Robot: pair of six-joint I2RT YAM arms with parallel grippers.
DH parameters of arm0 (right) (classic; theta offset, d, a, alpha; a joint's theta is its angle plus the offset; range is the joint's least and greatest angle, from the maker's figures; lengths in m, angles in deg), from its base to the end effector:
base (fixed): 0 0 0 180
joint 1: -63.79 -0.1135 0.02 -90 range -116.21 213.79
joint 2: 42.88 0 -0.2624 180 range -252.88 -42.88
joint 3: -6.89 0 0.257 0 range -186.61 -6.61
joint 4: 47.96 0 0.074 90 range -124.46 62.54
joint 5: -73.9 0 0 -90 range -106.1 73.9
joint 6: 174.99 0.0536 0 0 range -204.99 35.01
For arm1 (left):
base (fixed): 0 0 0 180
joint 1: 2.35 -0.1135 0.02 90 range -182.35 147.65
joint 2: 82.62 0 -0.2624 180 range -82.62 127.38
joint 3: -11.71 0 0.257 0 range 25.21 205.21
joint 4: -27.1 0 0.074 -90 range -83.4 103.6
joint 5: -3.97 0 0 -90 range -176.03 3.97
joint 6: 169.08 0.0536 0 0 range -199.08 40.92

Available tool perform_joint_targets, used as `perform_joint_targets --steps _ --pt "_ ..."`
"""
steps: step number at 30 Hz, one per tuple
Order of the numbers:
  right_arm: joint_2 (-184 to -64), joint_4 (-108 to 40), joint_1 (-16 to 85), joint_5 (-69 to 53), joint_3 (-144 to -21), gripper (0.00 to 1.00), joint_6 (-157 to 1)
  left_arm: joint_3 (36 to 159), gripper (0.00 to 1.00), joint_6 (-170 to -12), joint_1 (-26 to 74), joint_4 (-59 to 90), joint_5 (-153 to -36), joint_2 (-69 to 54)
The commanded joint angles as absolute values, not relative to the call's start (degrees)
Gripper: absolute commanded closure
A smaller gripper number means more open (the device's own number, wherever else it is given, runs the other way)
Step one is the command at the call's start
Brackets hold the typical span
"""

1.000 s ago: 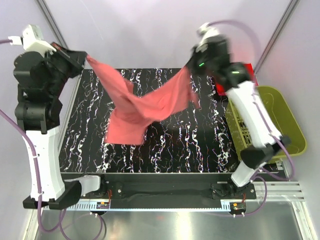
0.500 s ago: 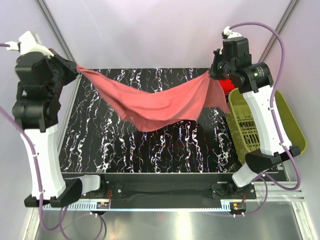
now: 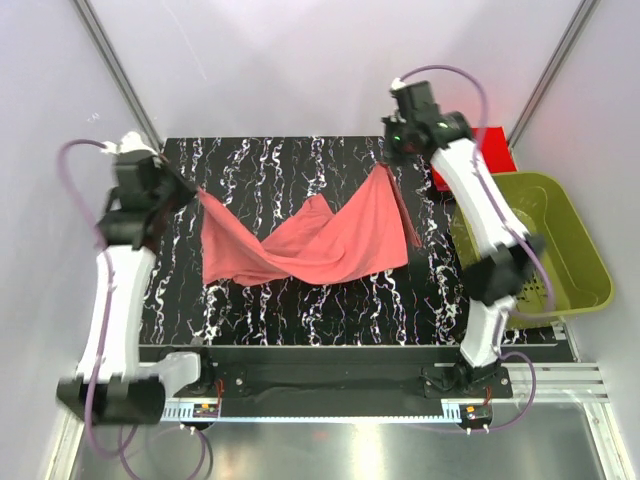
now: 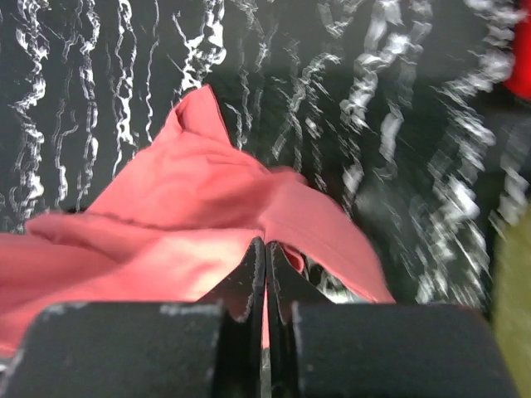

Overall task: Fold and stack the t-shirts
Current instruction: Flatten the tshirt out

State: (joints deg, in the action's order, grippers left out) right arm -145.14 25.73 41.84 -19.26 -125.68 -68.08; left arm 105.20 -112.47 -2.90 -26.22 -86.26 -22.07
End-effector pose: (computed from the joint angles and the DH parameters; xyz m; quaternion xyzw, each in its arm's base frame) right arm 0.3631 0.1431 0.4120 -0.0295 0.9176 0.1077 0.3815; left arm 0.2263 0.0020 0.4373 -0.2385 0.7856 -0.1629 0.5471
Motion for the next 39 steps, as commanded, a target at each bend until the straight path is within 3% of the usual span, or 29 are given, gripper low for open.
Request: perform_joint_targets --steps 1,5,7,8,11,13,19,26,39 --pt "-161.38 20.83 42.52 -10.15 -135.16 1.0 -71.54 97.3 1.0 -114.15 -4.72 -18.51 -83.23 -19.43" --pt "-176.27 17.41 42.96 -4.07 -151.6 0.99 -69.79 94.73 1.0 -115.2 -6.48 -14.98 -81.02 -16.88" --pt "-184.42 17.4 43.31 -3.01 -158.02 0.91 -68.56 94.64 1.0 -114.5 -6.65 -12.61 -82.42 -15.57" --pt "-186.56 18.1 43.58 -3.44 -163.35 0.79 -67.33 95.08 1.0 -114.33 -7.0 -12.42 -83.3 -13.73" --pt "-187.91 17.85 44.19 -7.48 -162.03 0.56 -65.57 97.45 1.0 -113.09 -7.62 -13.21 -88.39 -10.21" --pt "-182.06 15.65 44.46 -10.37 -155.1 0.53 -64.43 97.11 1.0 -112.92 -7.62 -12.78 -88.66 -9.85" --pt "-165.33 16.07 44.55 -24.24 -131.26 0.52 -52.41 92.36 1.0 -113.45 -7.71 -8.91 -90.77 -12.39" --pt "-154.86 18.72 44.46 -28.22 -110.01 0.51 -29.48 89.9 1.0 -112.48 -7.62 -7.68 -92.97 -13.71" --pt "-154.77 14.76 43.23 -30.95 -93.89 0.55 -12.05 87.96 1.0 -112.74 -7.71 -6.09 -96.57 -13.1"
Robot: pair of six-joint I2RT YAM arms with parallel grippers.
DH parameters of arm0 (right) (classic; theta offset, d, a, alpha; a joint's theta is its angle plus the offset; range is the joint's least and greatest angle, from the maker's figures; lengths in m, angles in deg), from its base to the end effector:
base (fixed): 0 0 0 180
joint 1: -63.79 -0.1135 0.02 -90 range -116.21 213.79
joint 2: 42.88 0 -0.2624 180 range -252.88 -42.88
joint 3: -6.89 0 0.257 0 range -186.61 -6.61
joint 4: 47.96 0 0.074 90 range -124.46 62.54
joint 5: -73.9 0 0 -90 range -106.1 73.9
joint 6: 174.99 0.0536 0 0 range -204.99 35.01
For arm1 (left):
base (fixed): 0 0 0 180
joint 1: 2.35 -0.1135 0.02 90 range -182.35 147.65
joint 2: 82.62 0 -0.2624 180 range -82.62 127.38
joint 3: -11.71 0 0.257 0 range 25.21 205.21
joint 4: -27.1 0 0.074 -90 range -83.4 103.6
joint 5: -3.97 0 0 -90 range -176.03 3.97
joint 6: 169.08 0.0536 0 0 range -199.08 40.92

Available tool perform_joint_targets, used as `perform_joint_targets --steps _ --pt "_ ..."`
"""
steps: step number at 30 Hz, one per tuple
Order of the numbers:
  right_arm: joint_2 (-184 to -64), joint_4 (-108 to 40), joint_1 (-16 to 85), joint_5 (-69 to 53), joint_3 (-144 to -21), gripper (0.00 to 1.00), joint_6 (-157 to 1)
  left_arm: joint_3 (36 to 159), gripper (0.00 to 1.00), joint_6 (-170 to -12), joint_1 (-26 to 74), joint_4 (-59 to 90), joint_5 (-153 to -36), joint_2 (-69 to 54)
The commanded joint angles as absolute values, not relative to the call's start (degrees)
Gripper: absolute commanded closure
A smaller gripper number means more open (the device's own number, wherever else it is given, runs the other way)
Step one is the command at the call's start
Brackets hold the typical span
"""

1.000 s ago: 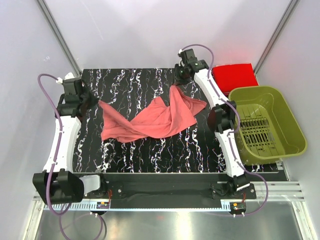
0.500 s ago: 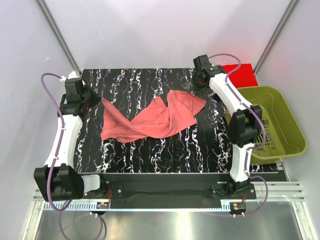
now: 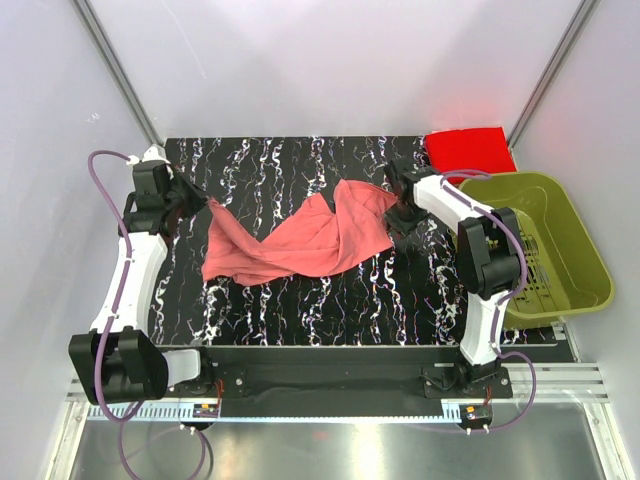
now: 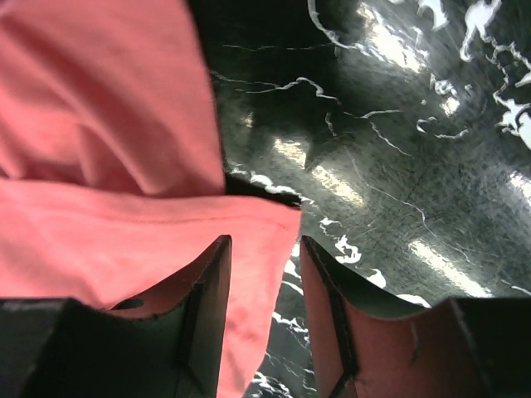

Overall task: Fold and stack the t-shirts
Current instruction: Flatten the tshirt out

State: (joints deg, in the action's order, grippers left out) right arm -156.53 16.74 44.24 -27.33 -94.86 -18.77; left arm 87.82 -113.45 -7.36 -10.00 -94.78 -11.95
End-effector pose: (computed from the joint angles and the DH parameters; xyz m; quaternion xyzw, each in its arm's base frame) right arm 0.3862 0.1260 0.1777 0.4020 0.9030 0.0078 0.1512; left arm 0.2966 0.0178 0.3188 -0.2583 0.8323 -0.1876 0.4532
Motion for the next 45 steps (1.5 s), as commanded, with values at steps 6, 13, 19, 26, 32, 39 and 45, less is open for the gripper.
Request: perform_joint_targets --steps 6,13,19,26,32,39,45 --pt "-154.15 10.81 43.14 -30.0 -87.39 0.55 -9.4 88.4 1.0 -112.74 -7.71 -5.74 -97.54 -12.48" --pt "-154.94 7.21 42.88 -28.32 -84.31 0.56 -9.14 88.41 1.0 -112.65 -7.71 -5.48 -97.63 -12.66" --pt "-155.47 6.33 42.7 -29.46 -83.52 0.64 -9.49 87.88 1.0 -112.83 -7.62 -5.39 -97.45 -12.66" --pt "-152.31 6.14 42.79 -33.76 -85.79 1.0 -16.06 89.1 1.0 -113.97 -7.71 -5.3 -98.06 -13.89" --pt "-137.65 11.51 42.79 -40.0 -98.97 1.0 -32.59 107.01 1.0 -113.97 -7.62 -12.24 -97.63 -15.73" --pt "-117.87 11.86 42.7 -37.74 -109.88 1.0 -41.83 124.51 1.0 -117.92 -7.62 -18.92 -97.28 -22.31" --pt "-101.08 14.13 42.7 -34.73 -109.36 1.0 -40.0 129.53 1.0 -122.58 -7.62 -21.55 -102.46 -31.8"
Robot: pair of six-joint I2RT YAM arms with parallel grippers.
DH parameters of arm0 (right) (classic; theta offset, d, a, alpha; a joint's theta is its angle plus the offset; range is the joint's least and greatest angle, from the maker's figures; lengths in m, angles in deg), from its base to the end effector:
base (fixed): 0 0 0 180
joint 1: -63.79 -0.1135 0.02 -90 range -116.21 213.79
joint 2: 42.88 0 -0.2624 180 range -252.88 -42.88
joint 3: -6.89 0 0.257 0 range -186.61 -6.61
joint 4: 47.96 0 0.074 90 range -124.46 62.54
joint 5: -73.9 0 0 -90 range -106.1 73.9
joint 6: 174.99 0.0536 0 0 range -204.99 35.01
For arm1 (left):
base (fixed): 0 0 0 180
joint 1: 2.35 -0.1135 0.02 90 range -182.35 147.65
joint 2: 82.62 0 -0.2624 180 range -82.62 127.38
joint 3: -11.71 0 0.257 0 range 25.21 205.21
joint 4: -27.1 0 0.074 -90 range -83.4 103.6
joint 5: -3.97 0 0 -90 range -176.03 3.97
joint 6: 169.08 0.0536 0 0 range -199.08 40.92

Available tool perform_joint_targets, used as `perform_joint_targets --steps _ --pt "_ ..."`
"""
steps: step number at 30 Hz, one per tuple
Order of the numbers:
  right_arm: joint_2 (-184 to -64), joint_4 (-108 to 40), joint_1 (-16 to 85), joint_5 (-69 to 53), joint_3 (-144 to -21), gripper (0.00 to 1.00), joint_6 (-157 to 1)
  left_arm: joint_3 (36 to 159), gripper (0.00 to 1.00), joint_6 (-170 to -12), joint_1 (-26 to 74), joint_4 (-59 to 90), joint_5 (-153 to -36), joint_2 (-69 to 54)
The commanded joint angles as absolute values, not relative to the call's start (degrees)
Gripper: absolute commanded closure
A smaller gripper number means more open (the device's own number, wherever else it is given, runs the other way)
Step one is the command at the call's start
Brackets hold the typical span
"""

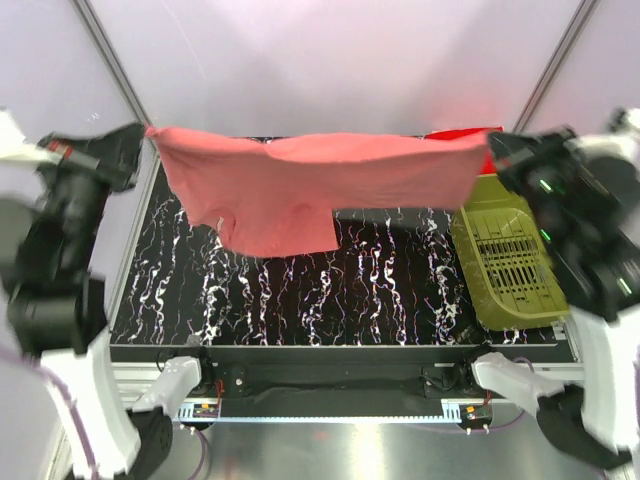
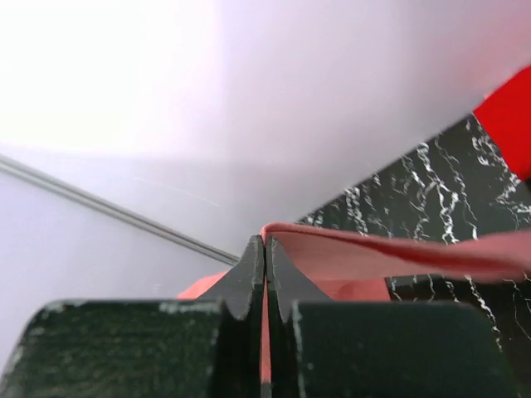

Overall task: Fold and stack the t-shirts
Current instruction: Flatten the tshirt out

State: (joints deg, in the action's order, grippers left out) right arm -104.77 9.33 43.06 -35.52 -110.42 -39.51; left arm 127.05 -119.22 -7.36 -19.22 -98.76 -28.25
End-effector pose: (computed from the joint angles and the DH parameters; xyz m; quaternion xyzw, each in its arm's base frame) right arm 0.1622 0.0423 0.5525 0.2664 0.6667 0.2729 0.6404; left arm 0.1146 -0.0018 0.5834 -0.1522 0.5946 -0.3020 0.7295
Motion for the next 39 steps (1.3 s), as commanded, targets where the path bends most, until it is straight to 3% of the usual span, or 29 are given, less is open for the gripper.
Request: perform_joint_targets --steps 1,5,10,20,29,34,39 --pt "-99.06 14.58 42.7 -34.47 -109.09 1.0 -39.73 130.23 1.0 -122.93 -7.62 -22.17 -103.16 -32.86" --pt "-90.63 15.11 42.79 -33.24 -108.3 1.0 -39.02 133.67 1.0 -123.81 -7.62 -25.42 -104.83 -35.42" --pt "-90.77 15.38 42.79 -31.66 -109.97 1.0 -40.77 133.49 1.0 -122.85 -7.62 -25.95 -105.19 -34.64" --pt "-107.27 3.79 42.79 -27.71 -110.67 1.0 -44.73 136.91 1.0 -112.32 -7.62 -26.04 -98.17 -19.55" --pt "-127.68 -1.5 42.88 -24.98 -128.52 1.0 -51.41 152.74 1.0 -107.12 -7.62 -25.0 -89.99 -2.82" --pt "-129.64 0.61 42.96 -24.98 -134.67 1.0 -54.66 154.68 1.0 -108.78 -7.62 -20.09 -87.53 -3.07" --pt "-121.91 0.53 42.96 -22.0 -126.61 1.0 -53.53 149.16 1.0 -112.38 -7.71 -13.49 -91.63 -11.94"
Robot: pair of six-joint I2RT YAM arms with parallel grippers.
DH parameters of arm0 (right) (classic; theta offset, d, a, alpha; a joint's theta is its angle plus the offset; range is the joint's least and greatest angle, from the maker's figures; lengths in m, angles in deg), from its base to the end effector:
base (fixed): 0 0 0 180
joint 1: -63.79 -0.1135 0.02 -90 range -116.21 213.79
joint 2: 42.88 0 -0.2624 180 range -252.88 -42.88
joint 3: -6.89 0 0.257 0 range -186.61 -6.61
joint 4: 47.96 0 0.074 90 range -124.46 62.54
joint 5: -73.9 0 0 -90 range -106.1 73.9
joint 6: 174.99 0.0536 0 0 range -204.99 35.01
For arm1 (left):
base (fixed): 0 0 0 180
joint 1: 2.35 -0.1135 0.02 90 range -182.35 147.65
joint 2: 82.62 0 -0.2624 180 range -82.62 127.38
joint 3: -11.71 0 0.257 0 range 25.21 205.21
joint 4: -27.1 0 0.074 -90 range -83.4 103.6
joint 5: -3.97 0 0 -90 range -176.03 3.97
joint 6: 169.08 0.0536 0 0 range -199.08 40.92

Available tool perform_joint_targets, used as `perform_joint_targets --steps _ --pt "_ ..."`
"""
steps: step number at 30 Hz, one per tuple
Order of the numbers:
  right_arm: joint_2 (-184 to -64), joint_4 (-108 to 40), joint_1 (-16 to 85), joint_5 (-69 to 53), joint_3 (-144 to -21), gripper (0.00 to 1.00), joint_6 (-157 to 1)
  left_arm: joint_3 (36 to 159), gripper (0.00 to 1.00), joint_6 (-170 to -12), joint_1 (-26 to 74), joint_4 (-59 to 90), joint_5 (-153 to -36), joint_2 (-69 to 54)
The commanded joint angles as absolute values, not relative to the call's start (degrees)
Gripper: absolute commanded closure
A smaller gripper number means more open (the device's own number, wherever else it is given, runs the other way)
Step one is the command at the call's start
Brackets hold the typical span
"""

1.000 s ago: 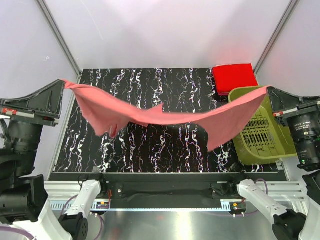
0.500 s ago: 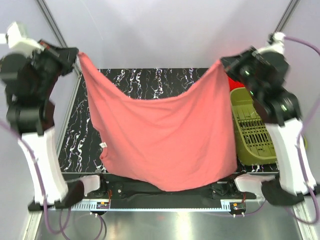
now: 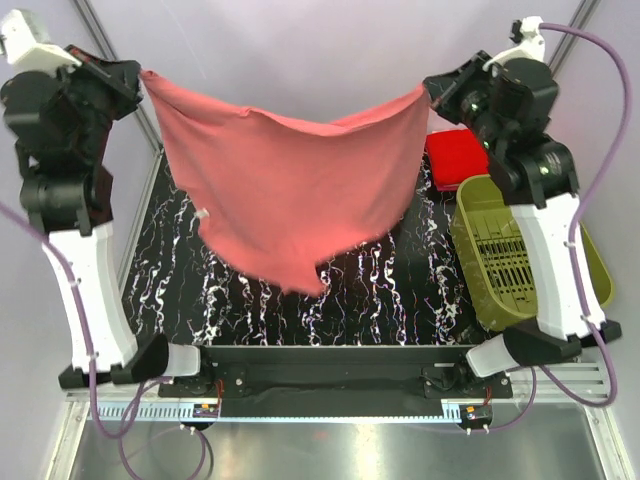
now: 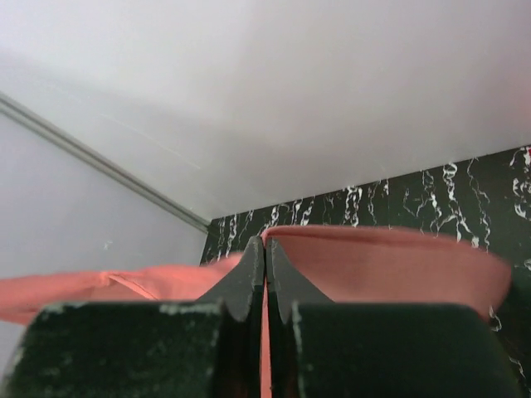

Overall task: Fold and stack the t-shirts
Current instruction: Flatten the tshirt out

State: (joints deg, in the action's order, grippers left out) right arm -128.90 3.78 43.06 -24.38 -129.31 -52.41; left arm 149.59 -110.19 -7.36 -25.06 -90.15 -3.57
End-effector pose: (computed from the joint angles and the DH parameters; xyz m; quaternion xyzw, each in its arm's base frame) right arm 0.2771 0.0966 0.5692 0.1239 0.7058 0.2658 0.6449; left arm 0.2292 0.0162 0.6058 -0.1804 0.6399 -0.1919 0.7219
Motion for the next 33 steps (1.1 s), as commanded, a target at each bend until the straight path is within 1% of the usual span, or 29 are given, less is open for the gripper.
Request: perform_joint_targets --steps 1,2,6,11,15,19,22,24,26,30,31,33 --pt "-118.15 0.7 42.96 -21.64 -124.93 1.0 -53.26 148.7 1.0 -113.43 -7.62 -12.17 -92.87 -13.35" --pt "-116.11 1.31 42.96 -21.55 -121.95 1.0 -53.08 148.7 1.0 -113.97 -7.71 -11.98 -93.84 -15.54" --pt "-106.53 4.29 42.96 -22.17 -118.07 1.0 -51.77 149.14 1.0 -115.64 -7.71 -12.6 -95.17 -22.4" --pt "-95.89 8.07 42.96 -22.95 -118.05 1.0 -48.87 148.7 1.0 -117.05 -7.62 -11.54 -94.73 -30.4" --pt "-92.19 10.19 42.96 -24.8 -118.59 1.0 -48.25 154.31 1.0 -115.47 -7.62 -17.68 -95.26 -29.97" --pt "-90.08 9.75 42.88 -28.49 -116.3 1.0 -47.63 153.18 1.0 -113.89 -7.62 -18.22 -94.56 -30.41" --pt "-91.82 8.53 42.96 -29.72 -114.98 1.0 -48.42 152.83 1.0 -112.13 -7.62 -17.17 -93.94 -28.75" --pt "-94.02 6.77 42.88 -31.04 -112.88 1.0 -49.56 150.38 1.0 -111.43 -7.62 -14.28 -93.94 -27.61" --pt "-98.15 3.54 42.88 -32.89 -109.99 1.0 -50.62 148.27 1.0 -110.28 -7.62 -10.06 -94.29 -24.01" --pt "-107.11 -4.82 42.96 -35.0 -106.28 1.0 -52.9 148.53 1.0 -108.18 -7.62 -10.58 -95.08 -12.68" --pt "-111.13 -6.32 43.05 -35.26 -105.67 1.0 -53.17 146.43 1.0 -107.21 -7.62 -9.62 -95.43 -9.01" --pt "-114.76 -10.97 43.66 -34.39 -103.65 1.0 -53.78 143.18 1.0 -106.07 -7.62 -6.9 -97.18 -6.17"
